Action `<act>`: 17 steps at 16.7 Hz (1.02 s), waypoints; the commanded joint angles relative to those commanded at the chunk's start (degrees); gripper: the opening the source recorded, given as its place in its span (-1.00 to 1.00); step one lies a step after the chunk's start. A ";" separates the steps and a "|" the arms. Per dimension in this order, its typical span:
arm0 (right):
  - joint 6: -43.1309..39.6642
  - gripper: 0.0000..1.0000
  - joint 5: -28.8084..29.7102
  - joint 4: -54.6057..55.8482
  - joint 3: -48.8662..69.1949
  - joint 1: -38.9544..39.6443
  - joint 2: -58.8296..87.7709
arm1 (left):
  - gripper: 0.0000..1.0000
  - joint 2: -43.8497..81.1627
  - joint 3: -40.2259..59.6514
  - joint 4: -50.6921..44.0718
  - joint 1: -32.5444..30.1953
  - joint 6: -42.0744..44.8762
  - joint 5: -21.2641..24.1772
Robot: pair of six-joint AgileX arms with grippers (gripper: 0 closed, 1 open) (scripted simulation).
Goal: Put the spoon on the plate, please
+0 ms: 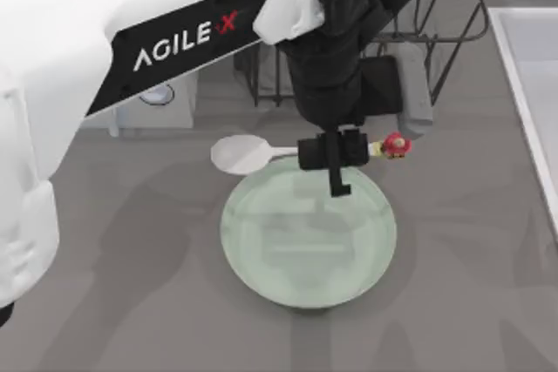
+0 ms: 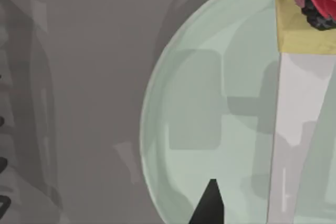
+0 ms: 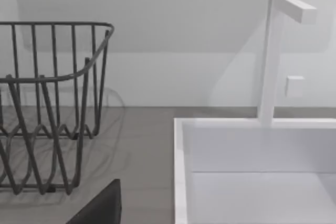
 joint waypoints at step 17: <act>0.00 1.00 0.00 0.00 0.00 0.00 0.00 | -1.00 2.56 -5.64 4.74 0.34 -1.04 0.03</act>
